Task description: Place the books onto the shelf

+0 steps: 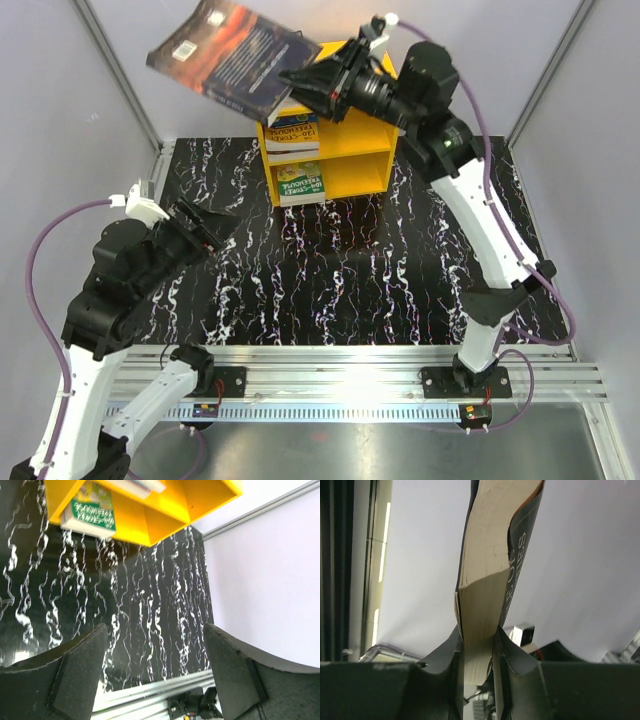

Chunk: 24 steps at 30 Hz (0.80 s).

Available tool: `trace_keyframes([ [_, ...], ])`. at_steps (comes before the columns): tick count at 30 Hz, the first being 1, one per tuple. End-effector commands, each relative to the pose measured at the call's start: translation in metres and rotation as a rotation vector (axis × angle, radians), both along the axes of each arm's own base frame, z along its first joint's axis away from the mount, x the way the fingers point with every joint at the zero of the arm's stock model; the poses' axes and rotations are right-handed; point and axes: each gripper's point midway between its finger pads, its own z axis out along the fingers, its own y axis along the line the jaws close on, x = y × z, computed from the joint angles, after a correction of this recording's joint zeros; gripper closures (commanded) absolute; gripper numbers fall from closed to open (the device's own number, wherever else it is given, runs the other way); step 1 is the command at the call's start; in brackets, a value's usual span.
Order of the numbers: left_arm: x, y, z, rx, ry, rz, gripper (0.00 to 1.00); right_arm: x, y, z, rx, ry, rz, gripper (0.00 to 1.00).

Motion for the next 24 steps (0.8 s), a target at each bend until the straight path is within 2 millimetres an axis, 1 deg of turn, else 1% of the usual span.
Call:
trace_keyframes([
  [1, -0.009, -0.001, -0.008, -0.034, 0.036, -0.006, 0.2, 0.032, -0.03, 0.039, 0.023, -0.213, -0.171, 1.0],
  [2, -0.012, -0.001, -0.008, -0.042, 0.039, -0.005, 0.19, 0.036, -0.035, 0.046, 0.029, -0.237, -0.2, 1.0],
  [3, -0.016, 0.001, -0.014, -0.038, 0.062, -0.004, 0.19, 0.054, -0.029, 0.034, 0.003, -0.242, -0.229, 1.0],
  [4, -0.02, 0.002, -0.015, -0.042, 0.069, 0.0, 0.19, 0.064, -0.03, 0.034, 0.006, -0.256, -0.255, 1.0],
  [7, -0.031, 0.005, -0.021, -0.05, 0.098, 0.003, 0.2, 0.105, -0.037, 0.03, 0.005, -0.282, -0.391, 1.0],
  [8, -0.035, 0.006, -0.021, -0.058, 0.103, 0.005, 0.2, 0.114, -0.039, 0.028, 0.0, -0.285, -0.419, 1.0],
  [9, -0.04, 0.007, -0.026, -0.054, 0.127, 0.001, 0.2, 0.124, -0.036, 0.023, -0.001, -0.294, -0.442, 1.0],
  [10, -0.043, 0.008, -0.027, -0.055, 0.136, 0.003, 0.2, 0.135, -0.04, 0.022, -0.001, -0.29, -0.495, 1.0],
  [12, -0.051, 0.009, -0.031, -0.064, 0.159, -0.001, 0.21, 0.152, -0.038, 0.008, -0.038, -0.288, -0.555, 1.0],
  [13, -0.053, 0.01, -0.033, -0.063, 0.168, 0.002, 0.21, 0.163, -0.042, 0.003, -0.052, -0.274, -0.616, 1.0],
  [14, -0.055, 0.01, -0.034, -0.071, 0.179, 0.005, 0.21, 0.171, -0.042, -0.006, -0.069, -0.27, -0.647, 1.0],
  [15, -0.059, 0.01, -0.036, -0.074, 0.189, 0.002, 0.22, 0.177, -0.042, -0.012, -0.097, -0.277, -0.686, 1.0],
  [17, -0.062, 0.011, -0.035, -0.084, 0.199, 0.005, 0.23, 0.19, -0.052, -0.014, -0.112, -0.269, -0.783, 1.0],
  [18, -0.066, 0.012, -0.034, -0.084, 0.204, 0.004, 0.23, 0.197, -0.051, -0.021, -0.131, -0.267, -0.807, 1.0],
  [19, -0.067, 0.013, -0.034, -0.083, 0.205, 0.004, 0.23, 0.201, -0.053, -0.023, -0.127, -0.257, -0.834, 1.0],
  [20, -0.068, 0.015, -0.033, -0.076, 0.206, 0.01, 0.23, 0.202, -0.053, -0.02, -0.111, -0.261, -0.841, 1.0],
  [21, -0.071, 0.017, -0.036, -0.067, 0.217, 0.019, 0.23, 0.206, -0.05, -0.025, -0.12, -0.254, -0.851, 1.0],
  [22, -0.073, 0.019, -0.033, -0.062, 0.211, 0.022, 0.23, 0.202, -0.043, -0.026, -0.118, -0.253, -0.848, 1.0],
  [24, -0.074, 0.022, -0.036, -0.048, 0.219, 0.035, 0.23, 0.198, -0.037, -0.028, -0.15, -0.265, -0.88, 1.0],
])
